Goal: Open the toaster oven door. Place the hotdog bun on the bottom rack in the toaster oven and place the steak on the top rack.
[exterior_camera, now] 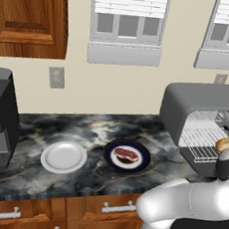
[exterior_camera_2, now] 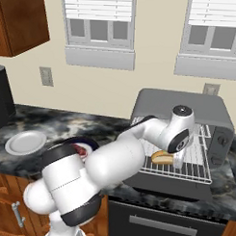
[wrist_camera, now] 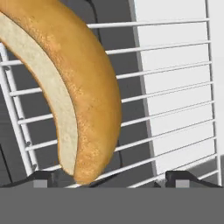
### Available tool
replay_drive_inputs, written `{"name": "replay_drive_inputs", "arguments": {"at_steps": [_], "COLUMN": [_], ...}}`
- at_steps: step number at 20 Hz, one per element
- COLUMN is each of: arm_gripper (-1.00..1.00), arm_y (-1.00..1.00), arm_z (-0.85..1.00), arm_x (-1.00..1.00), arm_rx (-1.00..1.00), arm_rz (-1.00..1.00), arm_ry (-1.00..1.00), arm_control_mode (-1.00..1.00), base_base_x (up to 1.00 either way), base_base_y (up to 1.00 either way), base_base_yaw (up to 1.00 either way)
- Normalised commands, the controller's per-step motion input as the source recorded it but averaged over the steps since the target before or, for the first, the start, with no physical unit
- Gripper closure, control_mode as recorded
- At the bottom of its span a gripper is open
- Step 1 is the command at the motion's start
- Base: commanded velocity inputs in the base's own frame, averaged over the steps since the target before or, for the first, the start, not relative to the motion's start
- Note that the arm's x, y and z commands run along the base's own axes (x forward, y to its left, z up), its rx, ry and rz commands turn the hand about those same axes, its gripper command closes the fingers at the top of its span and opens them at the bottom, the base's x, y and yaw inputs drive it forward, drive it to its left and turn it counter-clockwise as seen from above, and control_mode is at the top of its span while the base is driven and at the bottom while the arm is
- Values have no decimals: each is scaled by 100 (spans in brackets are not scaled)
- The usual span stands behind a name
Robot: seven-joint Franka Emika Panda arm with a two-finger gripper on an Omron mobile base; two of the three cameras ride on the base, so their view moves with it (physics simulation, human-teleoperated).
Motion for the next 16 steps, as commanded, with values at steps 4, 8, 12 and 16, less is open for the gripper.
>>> {"name": "replay_drive_inputs", "arguments": {"at_steps": [4,8,12,16], "arm_gripper": [-100,-100,-100,-100], "arm_y": [-3,-2,9,0], "arm_z": [62,49,21,16], "arm_x": [-35,-43,-38,-45], "arm_rx": [2,1,6,11], "arm_rz": [-14,-32,-57,-79], "arm_ry": [0,0,0,0], "arm_control_mode": [-100,-100,-100,-100], "base_base_x": [0,0,0,0], "base_base_y": [0,0,0,0], "base_base_yaw": [0,0,0,0]}}
